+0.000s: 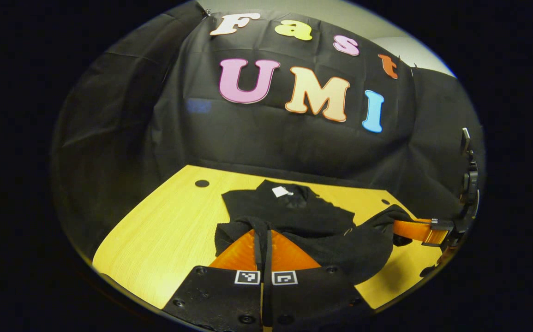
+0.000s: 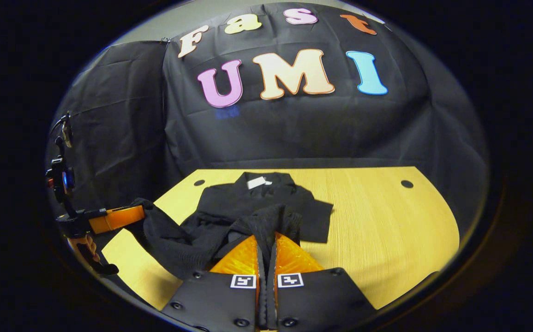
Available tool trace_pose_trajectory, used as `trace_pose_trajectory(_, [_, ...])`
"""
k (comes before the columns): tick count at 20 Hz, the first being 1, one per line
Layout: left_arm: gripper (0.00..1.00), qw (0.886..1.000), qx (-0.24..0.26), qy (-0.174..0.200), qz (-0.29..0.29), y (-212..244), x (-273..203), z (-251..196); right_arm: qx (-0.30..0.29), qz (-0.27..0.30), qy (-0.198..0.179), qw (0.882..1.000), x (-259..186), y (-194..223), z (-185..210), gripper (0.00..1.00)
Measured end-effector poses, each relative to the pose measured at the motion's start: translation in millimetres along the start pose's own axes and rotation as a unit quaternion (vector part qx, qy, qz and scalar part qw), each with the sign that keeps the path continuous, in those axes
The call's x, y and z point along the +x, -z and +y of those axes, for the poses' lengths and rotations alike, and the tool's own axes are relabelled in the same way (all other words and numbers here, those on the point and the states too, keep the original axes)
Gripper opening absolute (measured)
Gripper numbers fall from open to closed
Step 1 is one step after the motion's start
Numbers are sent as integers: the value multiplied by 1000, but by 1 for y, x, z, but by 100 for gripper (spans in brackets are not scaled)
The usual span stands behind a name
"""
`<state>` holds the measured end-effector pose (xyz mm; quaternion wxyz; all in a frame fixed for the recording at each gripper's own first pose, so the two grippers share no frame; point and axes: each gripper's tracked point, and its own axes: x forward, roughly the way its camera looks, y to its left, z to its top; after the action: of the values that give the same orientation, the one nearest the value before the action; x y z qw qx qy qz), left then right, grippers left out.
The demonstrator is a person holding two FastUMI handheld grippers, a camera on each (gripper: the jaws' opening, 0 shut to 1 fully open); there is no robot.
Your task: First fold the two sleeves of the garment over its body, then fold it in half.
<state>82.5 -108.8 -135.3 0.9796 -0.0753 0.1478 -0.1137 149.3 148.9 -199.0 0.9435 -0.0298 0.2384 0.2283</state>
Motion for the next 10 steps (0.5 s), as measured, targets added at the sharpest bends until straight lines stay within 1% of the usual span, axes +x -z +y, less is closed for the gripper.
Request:
trace_pose_trajectory(2, [0, 1000, 5, 8, -12, -18, 26, 4, -7, -13, 7, 1000, 17, -20, 1, 3])
trace_pose_trajectory(4, [0, 1000, 2, 16, -20, -31, 52, 8, -9, -18, 23, 1000, 36, -33, -2, 2])
trace_pose_trajectory(5, [0, 1000, 0, 22, -21, -36, 65, 9, -6, -20, 27, 999, 56, -36, 3, 3])
trace_pose_trajectory(10, [0, 999, 0, 33, -20, -44, 126, 20, 6, -21, 48, 999, 116, -57, -4, 3])
